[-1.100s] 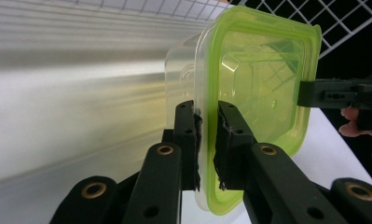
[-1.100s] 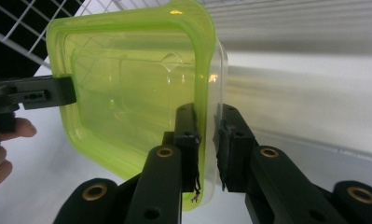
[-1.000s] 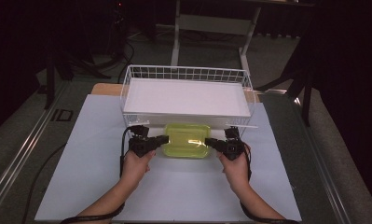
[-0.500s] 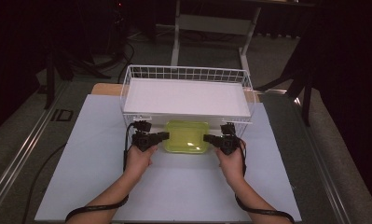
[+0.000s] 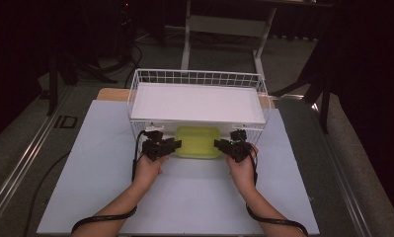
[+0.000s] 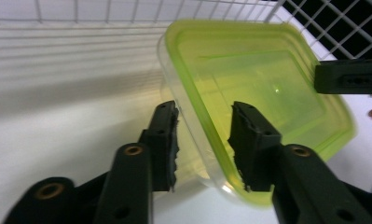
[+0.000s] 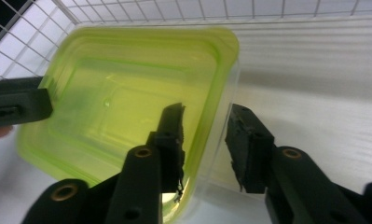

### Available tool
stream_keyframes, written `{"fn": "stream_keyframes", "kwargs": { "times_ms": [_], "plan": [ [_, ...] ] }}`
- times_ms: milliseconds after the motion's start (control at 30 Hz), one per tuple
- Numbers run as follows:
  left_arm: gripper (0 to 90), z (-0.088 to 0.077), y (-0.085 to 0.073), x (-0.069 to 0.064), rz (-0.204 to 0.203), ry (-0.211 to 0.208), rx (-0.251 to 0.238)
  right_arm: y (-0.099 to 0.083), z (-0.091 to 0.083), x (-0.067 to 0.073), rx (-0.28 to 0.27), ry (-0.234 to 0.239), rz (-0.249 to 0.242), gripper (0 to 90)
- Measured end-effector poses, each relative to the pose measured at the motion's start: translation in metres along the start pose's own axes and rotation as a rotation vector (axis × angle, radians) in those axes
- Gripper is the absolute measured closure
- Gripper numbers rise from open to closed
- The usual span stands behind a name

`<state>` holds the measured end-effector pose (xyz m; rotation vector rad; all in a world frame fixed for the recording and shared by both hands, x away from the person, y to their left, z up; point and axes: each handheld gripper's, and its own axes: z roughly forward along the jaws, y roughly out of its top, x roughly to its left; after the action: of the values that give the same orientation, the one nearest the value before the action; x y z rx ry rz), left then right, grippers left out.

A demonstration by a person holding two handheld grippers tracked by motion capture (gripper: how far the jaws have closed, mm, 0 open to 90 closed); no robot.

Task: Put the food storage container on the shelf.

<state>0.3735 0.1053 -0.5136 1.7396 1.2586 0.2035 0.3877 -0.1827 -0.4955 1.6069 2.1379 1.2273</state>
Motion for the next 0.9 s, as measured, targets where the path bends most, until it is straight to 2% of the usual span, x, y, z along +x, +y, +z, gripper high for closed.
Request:
{"fn": "stream_keyframes", "kwargs": {
  "times_ms": [33, 133, 200, 267, 300, 333, 367, 433, 500, 567, 600, 733, 833, 867, 900],
  "plan": [
    [57.5, 0.000, 0.000, 0.000, 0.010, 0.011, -0.006, -0.001, -0.001, 0.002, 0.019, -0.002, 0.037, 64.3],
    [51.4, -0.001, 0.002, 0.000, 0.019, 0.001, -0.031, -0.001, -0.001, 0.002, 0.000, 0.002, 0.036, 59.6],
    [46.5, -0.003, 0.002, -0.002, 0.022, 0.010, -0.051, -0.002, -0.003, 0.005, -0.040, 0.008, -0.006, 54.1],
    [37.5, -0.008, 0.000, -0.003, 0.018, -0.012, -0.084, -0.003, -0.007, 0.008, -0.063, 0.012, -0.042, 51.6],
    [36.1, -0.010, -0.001, -0.004, 0.023, -0.037, -0.092, -0.003, -0.009, 0.010, -0.067, 0.024, -0.051, 50.2],
    [32.4, -0.013, -0.002, -0.003, 0.067, -0.056, -0.106, -0.004, -0.011, 0.011, -0.062, 0.037, -0.057, 50.7],
    [26.0, -0.016, -0.004, -0.004, 0.091, -0.071, -0.115, -0.005, -0.012, 0.011, -0.071, 0.038, -0.079, 50.6],
    [22.6, -0.020, -0.007, -0.006, 0.099, -0.096, -0.132, -0.007, -0.016, 0.014, -0.073, 0.042, -0.104, 49.7],
    [13.4, -0.024, -0.011, -0.007, 0.132, -0.125, -0.134, -0.009, -0.021, 0.016, -0.080, 0.049, -0.118, 49.0],
    [12.1, -0.030, -0.015, -0.009, 0.136, -0.164, -0.152, -0.012, -0.026, 0.020, -0.081, 0.057, -0.133, 49.8],
    [8.5, -0.033, -0.016, -0.010, 0.141, -0.184, -0.151, -0.013, -0.029, 0.022, -0.080, 0.067, -0.136, 50.3],
    [2.7, -0.048, -0.025, -0.016, 0.187, -0.213, -0.168, -0.019, -0.040, 0.032, -0.076, 0.114, -0.166, 50.8],
    [2.2, -0.055, -0.028, -0.020, 0.195, -0.225, -0.156, -0.023, -0.043, 0.038, -0.070, 0.134, -0.179, 51.0],
    [2.2, -0.063, -0.031, -0.023, 0.196, -0.250, -0.158, -0.025, -0.044, 0.040, -0.066, 0.147, -0.174, 52.1],
    [2.2, -0.067, -0.033, -0.025, 0.207, -0.250, -0.155, -0.029, -0.044, 0.043, -0.061, 0.162, -0.171, 57.0]
  ]
}}
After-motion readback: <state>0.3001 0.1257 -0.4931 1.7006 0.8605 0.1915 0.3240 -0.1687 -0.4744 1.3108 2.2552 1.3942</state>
